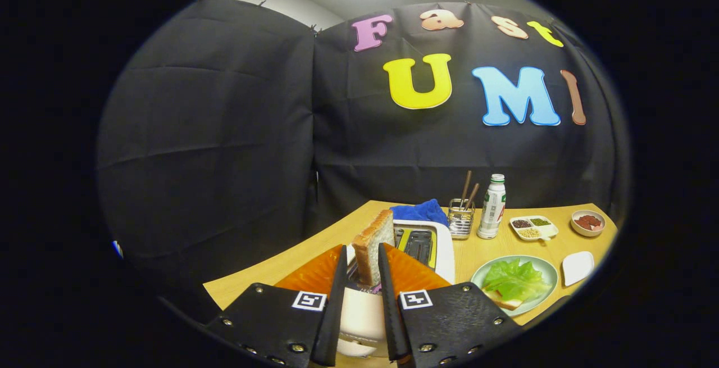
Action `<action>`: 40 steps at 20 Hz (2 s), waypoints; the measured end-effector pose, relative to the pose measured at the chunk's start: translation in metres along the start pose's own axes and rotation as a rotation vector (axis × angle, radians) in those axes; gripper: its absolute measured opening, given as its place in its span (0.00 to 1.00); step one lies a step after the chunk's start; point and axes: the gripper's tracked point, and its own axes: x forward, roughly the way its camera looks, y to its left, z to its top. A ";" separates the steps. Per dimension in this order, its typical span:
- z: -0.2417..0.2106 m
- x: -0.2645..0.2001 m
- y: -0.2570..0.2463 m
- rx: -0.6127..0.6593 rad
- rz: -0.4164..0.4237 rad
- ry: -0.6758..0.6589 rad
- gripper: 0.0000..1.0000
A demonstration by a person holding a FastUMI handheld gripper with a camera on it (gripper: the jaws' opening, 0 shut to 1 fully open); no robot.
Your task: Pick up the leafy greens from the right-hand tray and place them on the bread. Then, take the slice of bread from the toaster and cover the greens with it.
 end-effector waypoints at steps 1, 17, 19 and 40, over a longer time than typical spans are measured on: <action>0.000 0.004 -0.002 -0.012 -0.029 0.002 0.33; -0.002 0.029 -0.019 0.046 -0.158 -0.001 0.12; 0.003 0.025 -0.020 0.045 -0.155 -0.027 0.11; 0.076 -0.014 -0.084 0.089 -0.165 -0.159 0.03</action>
